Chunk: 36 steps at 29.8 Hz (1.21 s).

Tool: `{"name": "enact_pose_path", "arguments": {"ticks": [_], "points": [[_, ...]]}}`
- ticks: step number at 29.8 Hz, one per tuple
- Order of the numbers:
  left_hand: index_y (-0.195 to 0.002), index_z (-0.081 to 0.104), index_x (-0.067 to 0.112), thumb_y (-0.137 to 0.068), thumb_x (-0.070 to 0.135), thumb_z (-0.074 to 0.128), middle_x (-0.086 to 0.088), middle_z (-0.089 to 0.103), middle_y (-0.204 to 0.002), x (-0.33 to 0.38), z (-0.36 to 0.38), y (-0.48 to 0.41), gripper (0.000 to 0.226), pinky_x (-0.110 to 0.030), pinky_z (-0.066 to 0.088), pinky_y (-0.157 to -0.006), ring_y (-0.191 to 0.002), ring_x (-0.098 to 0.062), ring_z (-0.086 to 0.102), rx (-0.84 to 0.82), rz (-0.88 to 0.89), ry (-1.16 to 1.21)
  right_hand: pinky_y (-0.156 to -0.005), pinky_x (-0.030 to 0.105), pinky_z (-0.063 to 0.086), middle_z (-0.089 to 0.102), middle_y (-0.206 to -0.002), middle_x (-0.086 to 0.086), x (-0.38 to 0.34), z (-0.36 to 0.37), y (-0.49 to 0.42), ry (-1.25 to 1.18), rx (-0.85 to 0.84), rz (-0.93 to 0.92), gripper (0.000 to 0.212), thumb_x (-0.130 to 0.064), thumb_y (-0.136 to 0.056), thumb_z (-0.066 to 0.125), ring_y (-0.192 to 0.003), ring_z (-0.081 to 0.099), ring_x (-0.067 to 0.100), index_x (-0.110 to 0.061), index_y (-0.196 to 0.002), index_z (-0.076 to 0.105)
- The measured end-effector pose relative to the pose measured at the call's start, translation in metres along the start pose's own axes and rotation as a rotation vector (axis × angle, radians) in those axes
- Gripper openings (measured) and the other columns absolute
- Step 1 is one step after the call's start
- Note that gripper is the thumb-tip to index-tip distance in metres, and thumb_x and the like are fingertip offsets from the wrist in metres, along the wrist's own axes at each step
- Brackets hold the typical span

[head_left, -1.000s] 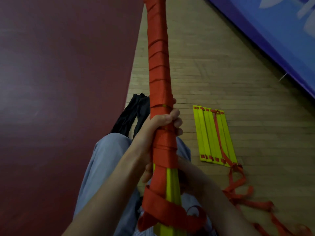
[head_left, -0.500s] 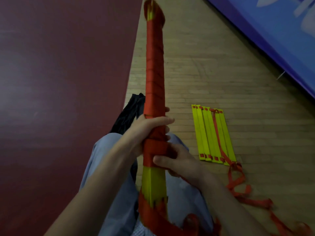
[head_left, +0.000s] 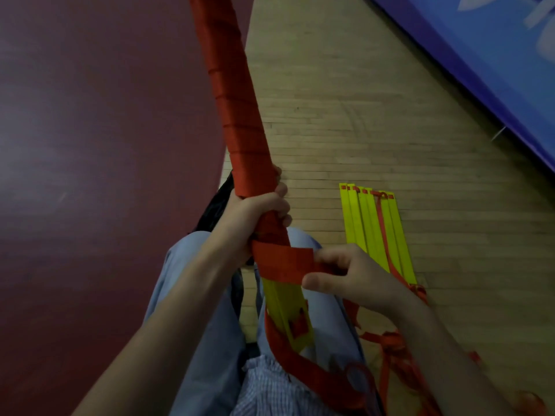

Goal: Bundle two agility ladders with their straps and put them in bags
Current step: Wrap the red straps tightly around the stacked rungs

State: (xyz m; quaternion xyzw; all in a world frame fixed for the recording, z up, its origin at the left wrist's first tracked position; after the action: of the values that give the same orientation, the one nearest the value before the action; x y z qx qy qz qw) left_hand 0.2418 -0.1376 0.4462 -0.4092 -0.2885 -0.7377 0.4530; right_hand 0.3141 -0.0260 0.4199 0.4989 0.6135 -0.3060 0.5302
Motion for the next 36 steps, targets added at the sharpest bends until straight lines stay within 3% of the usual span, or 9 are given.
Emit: {"name": "enact_pose_path", "arguments": {"ticks": [2, 6, 9, 15, 22, 25, 29, 32, 36], "points": [[-0.087, 0.049, 0.015, -0.059, -0.010, 0.052, 0.005, 0.049, -0.060, -0.002, -0.004, 0.000, 0.037, -0.023, 0.042, -0.046, -0.046, -0.008, 0.044, 0.082, 0.020, -0.015, -0.063, 0.015, 0.045, 0.069, -0.066, -0.009, -0.007, 0.003, 0.003, -0.050, -0.030, -0.009, 0.007, -0.038, -0.064, 0.077, -0.067, 0.063, 0.002, -0.032, -0.064, 0.073], [-0.082, 0.050, 0.015, -0.057, -0.007, 0.054, 0.003, 0.049, -0.061, -0.005, -0.015, 0.000, 0.033, -0.023, 0.042, -0.045, -0.045, -0.009, 0.046, 0.286, 0.062, -0.057, -0.054, 0.011, 0.035, 0.057, -0.051, -0.019, -0.014, 0.010, 0.009, 0.176, -0.046, -0.087, 0.029, -0.026, -0.081, 0.070, -0.050, 0.051, -0.004, -0.043, -0.059, 0.062], [-0.077, 0.049, 0.014, -0.068, -0.014, 0.054, 0.002, 0.049, -0.061, -0.002, -0.018, 0.001, 0.030, -0.023, 0.042, -0.046, -0.045, -0.009, 0.046, 0.382, 0.073, -0.100, -0.052, 0.018, 0.033, 0.054, -0.051, -0.011, -0.012, 0.010, 0.011, 0.413, 0.046, -0.134, 0.015, -0.050, -0.076, 0.060, -0.049, 0.049, 0.002, -0.055, -0.062, 0.058], [-0.073, 0.047, 0.015, -0.069, -0.013, 0.054, 0.002, 0.048, -0.060, -0.004, -0.014, 0.003, 0.029, -0.022, 0.042, -0.046, -0.042, -0.008, 0.046, 0.344, 0.022, -0.092, -0.046, 0.014, 0.037, 0.057, -0.050, -0.008, -0.002, 0.004, 0.001, -0.168, 0.206, 0.072, 0.033, -0.029, -0.090, 0.057, -0.045, 0.051, 0.001, -0.020, -0.060, 0.067], [-0.079, 0.047, 0.015, -0.063, -0.007, 0.053, 0.006, 0.048, -0.056, -0.015, 0.000, 0.005, 0.029, -0.022, 0.042, -0.044, -0.044, -0.009, 0.043, 0.210, -0.026, 0.128, -0.034, 0.016, 0.024, 0.040, -0.042, -0.001, 0.020, 0.002, -0.011, -0.322, 0.314, 0.355, 0.038, -0.035, -0.083, 0.064, -0.032, 0.035, 0.009, -0.011, -0.056, 0.054], [-0.082, 0.047, 0.015, -0.080, -0.012, 0.047, 0.006, 0.048, -0.054, -0.015, -0.001, 0.005, 0.027, -0.021, 0.043, -0.045, -0.043, -0.008, 0.044, 0.232, -0.026, 0.143, -0.046, 0.028, 0.034, 0.046, -0.050, 0.002, 0.013, -0.006, -0.006, -0.134, 0.427, 0.200, 0.043, -0.051, -0.069, 0.068, -0.043, 0.043, 0.011, -0.011, -0.061, 0.055], [-0.078, 0.047, 0.015, -0.085, -0.010, 0.045, 0.005, 0.048, -0.050, -0.021, -0.003, 0.008, 0.026, -0.021, 0.042, -0.044, -0.041, -0.009, 0.044, 0.267, -0.057, 0.134, -0.048, 0.027, 0.036, 0.046, -0.052, -0.011, -0.021, -0.011, 0.004, 0.539, 0.673, -0.142, 0.022, -0.042, -0.075, 0.069, -0.049, 0.044, 0.007, -0.028, -0.072, 0.052], [-0.073, 0.047, 0.014, -0.085, -0.009, 0.045, 0.004, 0.047, -0.048, -0.026, -0.004, 0.010, 0.026, -0.020, 0.041, -0.044, -0.038, -0.010, 0.045, 0.277, -0.094, 0.125, -0.050, 0.027, 0.047, 0.069, -0.075, -0.009, -0.030, -0.001, 0.004, 0.725, 0.571, -0.460, 0.020, -0.035, -0.081, 0.058, -0.062, 0.061, 0.008, -0.021, -0.088, 0.070], [-0.073, 0.047, 0.015, -0.084, -0.011, 0.045, 0.004, 0.046, -0.050, -0.029, -0.005, 0.012, 0.028, -0.021, 0.040, -0.044, -0.040, -0.010, 0.043, 0.258, -0.107, 0.108, -0.056, 0.013, 0.042, 0.061, -0.073, -0.022, -0.022, -0.008, -0.005, 0.510, 0.321, -0.421, 0.030, -0.041, -0.079, 0.061, -0.066, 0.058, 0.000, -0.014, -0.084, 0.073]]}}
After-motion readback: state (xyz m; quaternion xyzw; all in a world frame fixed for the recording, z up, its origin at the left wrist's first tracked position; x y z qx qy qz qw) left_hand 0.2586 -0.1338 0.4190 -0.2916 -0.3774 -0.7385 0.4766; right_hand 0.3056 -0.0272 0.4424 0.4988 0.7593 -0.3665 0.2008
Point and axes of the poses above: each hand's wrist, its own y-axis away from the middle knuckle, its own z-axis out of the palm, x = y × z, the point moved 6 cm from there along -y, towards the middle knuckle
